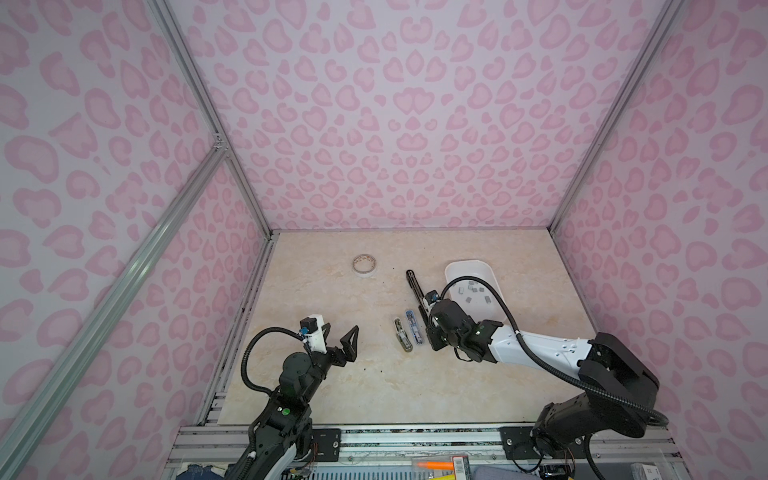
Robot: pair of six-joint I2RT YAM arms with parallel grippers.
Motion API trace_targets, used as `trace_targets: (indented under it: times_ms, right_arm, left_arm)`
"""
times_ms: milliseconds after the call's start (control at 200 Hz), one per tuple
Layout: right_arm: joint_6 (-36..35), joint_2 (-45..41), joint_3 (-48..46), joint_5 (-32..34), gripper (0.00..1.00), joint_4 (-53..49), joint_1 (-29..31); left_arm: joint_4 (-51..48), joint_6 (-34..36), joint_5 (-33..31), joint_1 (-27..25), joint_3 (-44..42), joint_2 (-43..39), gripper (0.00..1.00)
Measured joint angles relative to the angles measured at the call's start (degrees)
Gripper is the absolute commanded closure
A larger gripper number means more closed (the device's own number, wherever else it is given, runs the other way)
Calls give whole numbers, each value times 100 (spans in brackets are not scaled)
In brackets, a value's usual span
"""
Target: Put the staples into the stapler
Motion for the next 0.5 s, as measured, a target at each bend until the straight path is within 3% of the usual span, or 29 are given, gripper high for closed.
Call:
trace_targets:
  times_ms: [500]
  right_arm:
    - [-61,205,24,-66,94,11,-240]
  left_arm:
    - [0,2,-66,0,0,61,3]
